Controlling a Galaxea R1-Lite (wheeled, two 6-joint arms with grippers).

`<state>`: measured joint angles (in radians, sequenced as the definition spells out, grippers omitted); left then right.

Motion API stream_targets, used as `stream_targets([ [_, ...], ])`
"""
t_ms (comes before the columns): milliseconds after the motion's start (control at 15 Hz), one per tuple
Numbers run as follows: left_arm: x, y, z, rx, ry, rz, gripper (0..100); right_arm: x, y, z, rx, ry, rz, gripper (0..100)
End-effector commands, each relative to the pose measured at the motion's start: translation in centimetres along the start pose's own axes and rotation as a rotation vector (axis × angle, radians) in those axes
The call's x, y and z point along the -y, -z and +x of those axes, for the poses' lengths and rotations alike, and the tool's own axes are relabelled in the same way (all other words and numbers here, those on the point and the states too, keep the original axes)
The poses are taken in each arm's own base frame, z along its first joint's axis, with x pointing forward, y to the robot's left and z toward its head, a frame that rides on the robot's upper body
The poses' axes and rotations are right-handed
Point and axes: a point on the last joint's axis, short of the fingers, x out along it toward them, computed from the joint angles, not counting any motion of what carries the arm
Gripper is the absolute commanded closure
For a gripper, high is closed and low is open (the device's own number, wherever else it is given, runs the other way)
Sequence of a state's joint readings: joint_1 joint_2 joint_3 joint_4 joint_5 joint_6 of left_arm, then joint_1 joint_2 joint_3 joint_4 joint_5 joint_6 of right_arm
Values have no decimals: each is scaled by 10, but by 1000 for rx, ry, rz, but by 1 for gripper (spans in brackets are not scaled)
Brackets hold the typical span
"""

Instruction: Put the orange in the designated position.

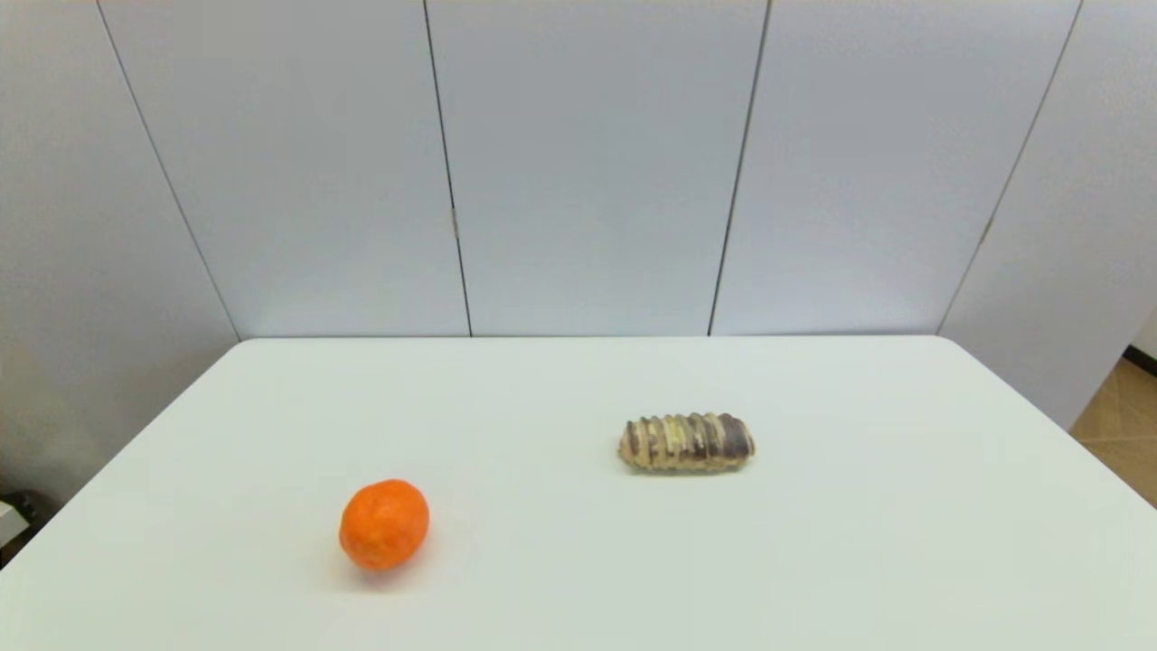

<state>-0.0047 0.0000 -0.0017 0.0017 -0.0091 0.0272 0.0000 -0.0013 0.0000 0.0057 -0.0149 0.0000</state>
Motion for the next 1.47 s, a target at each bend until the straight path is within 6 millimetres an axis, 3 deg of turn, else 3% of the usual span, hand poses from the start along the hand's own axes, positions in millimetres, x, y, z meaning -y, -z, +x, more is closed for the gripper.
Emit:
stream_targets([
  [67,0,0,0,0,0,0,0,0,0,0,-2,-1,0,0],
  [400,0,-1,0,-1,3,2,0,0,0,0,-2,0,0,0],
  [667,0,-16,2,-24,6,48,0,0,0,0,-2,0,0,0],
  [867,-2,-64,16,-70,12,78,0,0,0,0,-2,0,0,0],
  [1000,-2,-96,35,-112,46,106,0,0,0,0,-2,0,0,0],
  [1200,-1,-124,66,-191,102,128,0,0,0,0,-2,-1,0,0],
  [1467,12,-158,134,-350,193,155,0,0,0,0,-2,0,0,0],
])
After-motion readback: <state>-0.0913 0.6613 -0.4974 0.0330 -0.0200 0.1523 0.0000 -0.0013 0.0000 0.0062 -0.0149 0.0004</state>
